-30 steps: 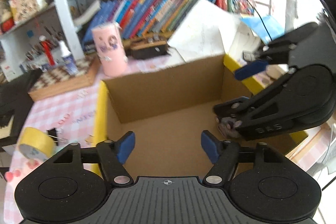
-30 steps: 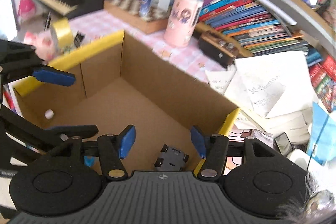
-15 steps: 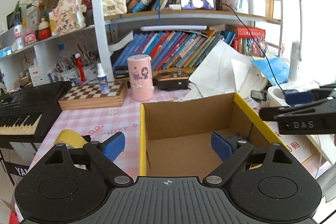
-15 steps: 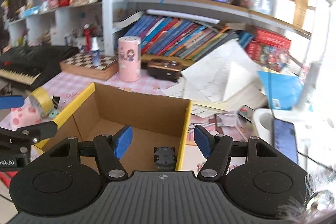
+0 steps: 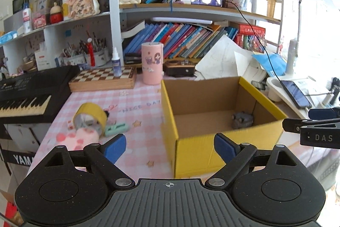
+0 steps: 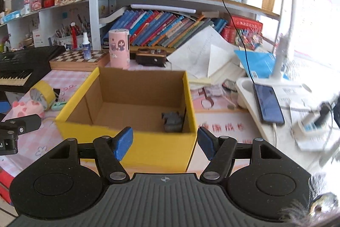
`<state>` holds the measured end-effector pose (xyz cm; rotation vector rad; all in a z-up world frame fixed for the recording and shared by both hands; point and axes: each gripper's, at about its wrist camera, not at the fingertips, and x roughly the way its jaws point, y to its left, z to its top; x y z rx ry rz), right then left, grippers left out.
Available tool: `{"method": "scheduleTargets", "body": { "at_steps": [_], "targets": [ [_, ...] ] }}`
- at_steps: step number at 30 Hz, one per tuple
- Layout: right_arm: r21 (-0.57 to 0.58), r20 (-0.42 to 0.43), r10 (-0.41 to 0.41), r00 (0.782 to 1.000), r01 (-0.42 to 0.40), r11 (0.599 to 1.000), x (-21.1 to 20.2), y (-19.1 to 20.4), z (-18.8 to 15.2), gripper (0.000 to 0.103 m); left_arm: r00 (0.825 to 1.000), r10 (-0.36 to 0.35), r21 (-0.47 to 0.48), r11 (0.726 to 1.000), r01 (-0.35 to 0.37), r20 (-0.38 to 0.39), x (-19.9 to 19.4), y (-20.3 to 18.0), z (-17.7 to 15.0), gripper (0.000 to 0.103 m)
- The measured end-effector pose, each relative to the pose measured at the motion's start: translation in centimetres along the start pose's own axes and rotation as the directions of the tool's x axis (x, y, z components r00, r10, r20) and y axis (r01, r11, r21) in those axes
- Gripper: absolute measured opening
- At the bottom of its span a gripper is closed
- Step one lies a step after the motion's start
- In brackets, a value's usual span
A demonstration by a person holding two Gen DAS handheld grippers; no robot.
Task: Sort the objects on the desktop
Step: 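Withdraw both open grippers from the box back over the table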
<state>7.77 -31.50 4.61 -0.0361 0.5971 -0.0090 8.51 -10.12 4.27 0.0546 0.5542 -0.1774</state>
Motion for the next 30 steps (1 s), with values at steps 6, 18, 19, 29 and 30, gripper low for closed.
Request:
{"method": "scheduleTargets", "body": {
  "at_steps": [6, 18, 19, 29, 30],
  "targets": [
    [0.087, -0.083, -0.016, 0.996, 0.024, 0.996, -1.4, 2.6, -3.5, 0.064, 0.999, 0.017, 0.017, 1.0, -0.016, -0.038, -1.9, 1.9, -2.8, 0.092],
    [0.138, -0.177, 0.037, 0.984, -0.013, 0.99, -3.0, 7.8, -8.1, 0.064, 0.987, 0.067, -0.001, 0.998, -0.068, -0.146, -4.5, 5.8, -7.5, 0.092],
    [0.133, -0.18, 0.048, 0.983, -0.024, 0.991, -3.1, 8.3, -8.3, 0.064, 0.985, 0.073, -0.004, 0.997, -0.074, -0.155, -4.7, 6.2, -7.8, 0.092],
    [0.054, -0.206, 0.144, 0.968, -0.136, 0.989, -3.2, 13.6, -8.7, 0.064, 0.976, 0.13, -0.048, 0.989, -0.141, -0.177, -6.8, 9.9, -9.7, 0.092],
    [0.043, -0.207, 0.154, 0.966, -0.148, 0.988, -3.1, 14.1, -8.7, 0.064, 0.975, 0.135, -0.053, 0.988, -0.146, -0.177, -6.9, 10.2, -9.8, 0.092]
  ]
}}
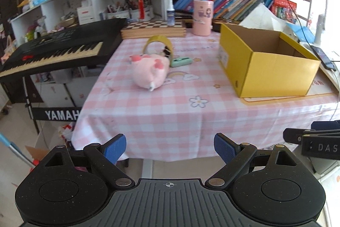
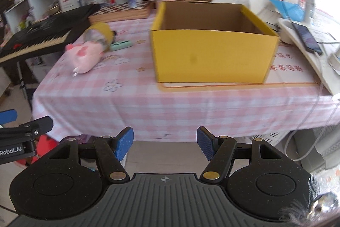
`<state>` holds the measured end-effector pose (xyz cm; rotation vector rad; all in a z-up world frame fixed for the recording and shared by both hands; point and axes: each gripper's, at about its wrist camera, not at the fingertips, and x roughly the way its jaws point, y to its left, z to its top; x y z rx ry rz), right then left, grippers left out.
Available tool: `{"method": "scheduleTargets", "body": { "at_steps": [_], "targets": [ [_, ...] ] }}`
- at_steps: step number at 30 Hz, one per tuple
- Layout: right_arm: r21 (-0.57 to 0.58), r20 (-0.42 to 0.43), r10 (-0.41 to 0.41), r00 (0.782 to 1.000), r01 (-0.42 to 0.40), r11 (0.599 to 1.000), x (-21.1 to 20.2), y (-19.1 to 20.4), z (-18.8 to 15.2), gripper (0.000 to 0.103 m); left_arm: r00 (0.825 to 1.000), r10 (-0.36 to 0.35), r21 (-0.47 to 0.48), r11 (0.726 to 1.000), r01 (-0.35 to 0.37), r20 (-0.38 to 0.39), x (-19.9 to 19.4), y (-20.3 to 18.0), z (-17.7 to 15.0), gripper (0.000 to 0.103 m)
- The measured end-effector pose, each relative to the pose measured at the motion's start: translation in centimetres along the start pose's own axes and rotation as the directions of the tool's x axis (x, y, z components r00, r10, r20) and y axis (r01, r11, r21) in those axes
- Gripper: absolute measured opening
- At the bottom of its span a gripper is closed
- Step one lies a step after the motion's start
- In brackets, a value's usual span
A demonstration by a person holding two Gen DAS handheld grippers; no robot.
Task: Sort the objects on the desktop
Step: 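Withdraw both open grippers from the box back over the table, then grasp the pink plush with the left gripper while the right grasps the yellow tape roll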
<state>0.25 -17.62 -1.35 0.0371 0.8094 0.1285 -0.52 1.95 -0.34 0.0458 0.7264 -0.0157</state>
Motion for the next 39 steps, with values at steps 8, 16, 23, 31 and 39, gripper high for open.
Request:
{"method": "scheduleTargets", "body": {
  "at_steps": [8, 16, 23, 31, 39],
  "targets": [
    [-0.105, -0.017, 0.066, 0.998, -0.068, 0.992, 0.9, 4.1, 0.3, 0.064, 0.999, 0.036, -0.048, 0.998, -0.036, -0.003, -0.2, 2.7, -0.5, 0.092],
    [-0.164, -0.014, 0.096, 0.995, -0.097, 0.982, 1.8, 6.9, 1.0, 0.064, 0.999, 0.037, -0.067, 0.997, -0.037, -0.012, 0.3, 4.3, -0.6, 0.092],
    [-0.171, -0.004, 0.086, 0.996, -0.086, 0.982, 2.2, 7.9, 1.8, 0.064, 0.999, 0.031, -0.083, 0.996, -0.032, -0.008, 0.9, 5.5, -0.3, 0.092],
    [-0.186, 0.013, 0.075, 0.997, -0.071, 0.98, 3.0, 8.4, 2.8, 0.064, 1.0, 0.011, -0.087, 0.996, -0.012, -0.014, 2.3, 5.9, 0.4, 0.092],
    [-0.197, 0.059, 0.082, 0.995, -0.069, 0.978, 5.1, 8.8, 5.4, 0.063, 1.0, 0.006, -0.078, 0.997, -0.008, -0.027, 4.8, 6.2, 1.8, 0.092]
  ]
}}
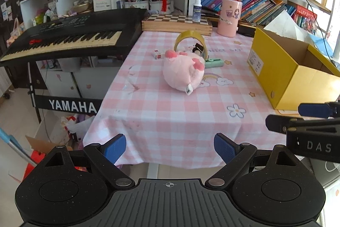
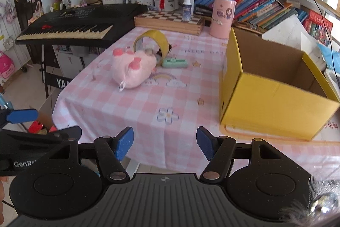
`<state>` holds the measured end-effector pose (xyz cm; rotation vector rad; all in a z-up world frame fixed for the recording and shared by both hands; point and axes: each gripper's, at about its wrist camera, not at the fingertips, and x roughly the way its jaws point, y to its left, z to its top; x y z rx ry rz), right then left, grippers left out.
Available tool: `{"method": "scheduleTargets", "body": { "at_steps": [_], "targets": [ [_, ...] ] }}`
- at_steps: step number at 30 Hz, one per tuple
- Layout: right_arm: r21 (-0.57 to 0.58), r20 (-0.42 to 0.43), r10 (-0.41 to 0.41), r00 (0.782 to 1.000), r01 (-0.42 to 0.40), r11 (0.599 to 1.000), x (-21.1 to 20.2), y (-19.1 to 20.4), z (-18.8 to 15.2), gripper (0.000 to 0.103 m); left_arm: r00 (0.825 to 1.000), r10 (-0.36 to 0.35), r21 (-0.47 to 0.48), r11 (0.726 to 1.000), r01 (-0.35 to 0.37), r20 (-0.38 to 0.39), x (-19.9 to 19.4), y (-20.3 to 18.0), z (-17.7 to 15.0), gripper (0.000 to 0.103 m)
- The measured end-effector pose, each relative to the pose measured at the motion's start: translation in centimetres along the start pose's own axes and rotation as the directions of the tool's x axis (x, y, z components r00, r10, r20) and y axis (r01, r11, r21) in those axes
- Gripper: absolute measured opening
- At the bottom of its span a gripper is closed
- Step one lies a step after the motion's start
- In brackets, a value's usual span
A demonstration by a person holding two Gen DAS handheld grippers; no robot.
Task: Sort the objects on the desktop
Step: 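Grasp the pink plush with the left gripper while the right grasps the yellow tape roll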
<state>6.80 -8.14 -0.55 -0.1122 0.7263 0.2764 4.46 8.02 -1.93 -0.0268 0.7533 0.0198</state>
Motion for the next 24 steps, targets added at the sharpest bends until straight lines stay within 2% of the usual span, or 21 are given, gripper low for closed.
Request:
{"method": "scheduleTargets", "body": {
  "at_steps": [14, 24],
  "targets": [
    [-0.007, 0.07, 0.022, 0.997, -0.021, 1.0, 5.1, -1.9, 6.9, 0.063, 1.0, -0.004, 0.016, 1.0, 0.003, 0.009, 6.0, -0.8, 5.6, 0.092],
    [-0.014, 0.064, 0.038, 0.997, -0.037, 0.999, 8.6, -2.9, 10.0, 0.063, 1.0, -0.018, 0.031, 0.999, 0.018, -0.01, 9.7, -1.5, 8.1, 0.092]
  ]
}}
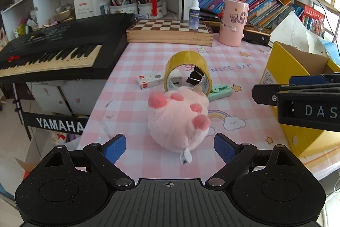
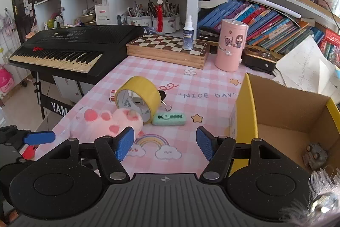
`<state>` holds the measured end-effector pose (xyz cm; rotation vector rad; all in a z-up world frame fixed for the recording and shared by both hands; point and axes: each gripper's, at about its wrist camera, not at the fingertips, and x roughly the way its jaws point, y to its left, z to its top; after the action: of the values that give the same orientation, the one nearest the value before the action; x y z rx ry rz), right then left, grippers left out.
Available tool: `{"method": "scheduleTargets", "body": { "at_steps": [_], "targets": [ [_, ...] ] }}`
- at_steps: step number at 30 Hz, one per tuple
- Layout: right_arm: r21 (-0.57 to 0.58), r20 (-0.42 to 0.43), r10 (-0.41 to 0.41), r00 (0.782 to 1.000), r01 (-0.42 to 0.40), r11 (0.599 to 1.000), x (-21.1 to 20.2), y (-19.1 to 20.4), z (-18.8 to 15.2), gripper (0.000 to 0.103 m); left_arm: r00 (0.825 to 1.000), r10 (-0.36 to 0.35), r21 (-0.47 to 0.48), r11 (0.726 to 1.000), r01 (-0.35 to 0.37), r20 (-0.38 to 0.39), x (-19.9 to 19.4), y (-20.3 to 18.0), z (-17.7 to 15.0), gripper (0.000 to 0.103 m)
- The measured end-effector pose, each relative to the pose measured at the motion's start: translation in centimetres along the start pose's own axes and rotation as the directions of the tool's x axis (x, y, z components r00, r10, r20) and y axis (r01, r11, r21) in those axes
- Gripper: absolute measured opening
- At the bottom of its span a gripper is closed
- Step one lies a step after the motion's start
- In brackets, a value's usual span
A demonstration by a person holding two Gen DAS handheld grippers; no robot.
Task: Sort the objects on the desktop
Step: 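Grasp the pink plush with the left gripper while the right grasps the yellow tape roll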
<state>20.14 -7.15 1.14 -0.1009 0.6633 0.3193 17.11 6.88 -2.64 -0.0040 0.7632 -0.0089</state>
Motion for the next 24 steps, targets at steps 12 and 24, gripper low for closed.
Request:
{"method": "scheduleTargets", "body": {
  "at_steps": [12, 24],
  "targets": [
    [-0.005, -0.043, 0.003, 0.999, -0.003, 1.0, 3.7, -1.2, 1.8, 0.063, 0.999, -0.007, 0.064, 0.998, 0.009, -0.037, 5.8, -1.4, 2.1, 0.092],
    [-0.008, -0.112, 0.087, 0.99, -0.089, 0.996, 8.0, -1.4, 3.1, 0.063, 0.999, -0.009, 0.059, 0.998, 0.011, -0.047, 5.7, -0.4, 2.3, 0.073]
  ]
}}
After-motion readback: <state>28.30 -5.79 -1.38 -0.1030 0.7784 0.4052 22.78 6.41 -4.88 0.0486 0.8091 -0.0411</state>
